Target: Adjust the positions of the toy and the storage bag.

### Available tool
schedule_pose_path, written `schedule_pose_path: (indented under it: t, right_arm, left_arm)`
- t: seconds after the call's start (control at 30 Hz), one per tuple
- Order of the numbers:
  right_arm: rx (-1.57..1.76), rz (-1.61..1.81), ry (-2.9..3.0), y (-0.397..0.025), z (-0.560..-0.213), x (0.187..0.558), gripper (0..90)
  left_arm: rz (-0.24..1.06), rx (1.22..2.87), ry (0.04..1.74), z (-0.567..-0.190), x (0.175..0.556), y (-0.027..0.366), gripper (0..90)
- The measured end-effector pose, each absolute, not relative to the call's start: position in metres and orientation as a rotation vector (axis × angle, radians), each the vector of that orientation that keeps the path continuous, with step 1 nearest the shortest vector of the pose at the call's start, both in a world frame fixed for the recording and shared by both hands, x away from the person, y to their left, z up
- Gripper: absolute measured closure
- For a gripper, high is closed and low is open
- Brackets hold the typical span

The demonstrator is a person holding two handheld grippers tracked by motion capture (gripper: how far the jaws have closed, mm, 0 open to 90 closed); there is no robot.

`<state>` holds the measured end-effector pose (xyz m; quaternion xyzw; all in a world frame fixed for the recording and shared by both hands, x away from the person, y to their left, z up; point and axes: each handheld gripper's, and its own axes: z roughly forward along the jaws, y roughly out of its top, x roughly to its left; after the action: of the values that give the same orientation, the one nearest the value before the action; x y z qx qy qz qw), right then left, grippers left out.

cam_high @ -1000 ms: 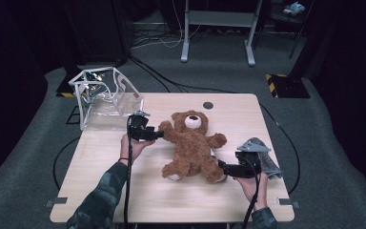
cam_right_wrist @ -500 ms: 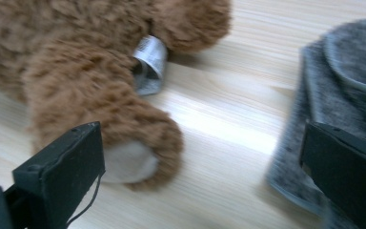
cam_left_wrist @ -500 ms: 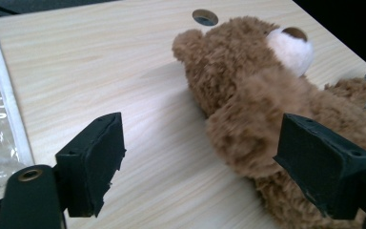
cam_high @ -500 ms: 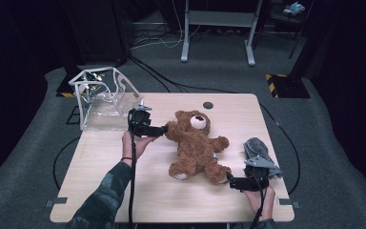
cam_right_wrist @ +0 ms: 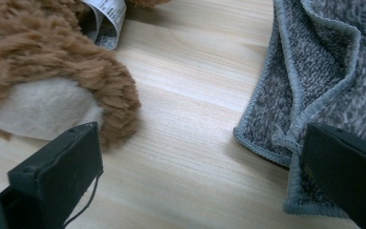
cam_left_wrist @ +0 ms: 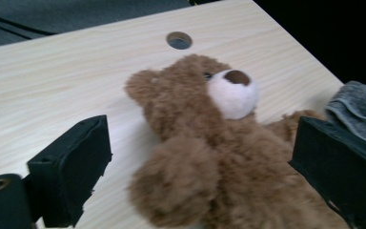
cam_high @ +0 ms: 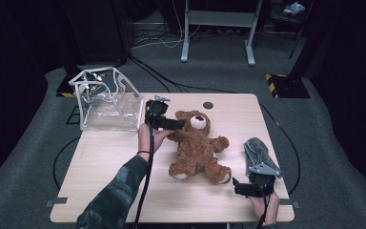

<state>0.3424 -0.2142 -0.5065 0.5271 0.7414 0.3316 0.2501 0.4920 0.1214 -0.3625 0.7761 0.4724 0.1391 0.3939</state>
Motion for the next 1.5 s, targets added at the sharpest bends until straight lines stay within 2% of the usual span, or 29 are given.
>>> schedule_pose_path:
  t: [0.2,0.47,0.6,0.93,1.5]
  right_arm:
    - [1.429,0.880,2.039,-0.212,-0.518,0.345,0.5]
    - [1.467,0.907,2.076,-0.207,-0.527,0.352,0.4]
    - [1.444,0.895,2.096,-0.206,-0.529,0.352,0.4]
    - [1.462,0.907,2.080,-0.207,-0.530,0.353,0.3]
    - [1.436,0.891,2.088,-0.206,-0.530,0.351,1.4]
  left_arm:
    - [0.331,1.986,1.197,-0.358,0.496,0.089,0.0]
    - [0.266,2.011,1.292,-0.378,0.509,0.051,0.0]
    - [0.291,2.047,1.315,-0.387,0.515,0.038,0.0]
    - [0.249,2.118,1.421,-0.419,0.532,0.031,0.0]
    - [0.396,2.177,1.505,-0.444,0.543,0.028,0.2]
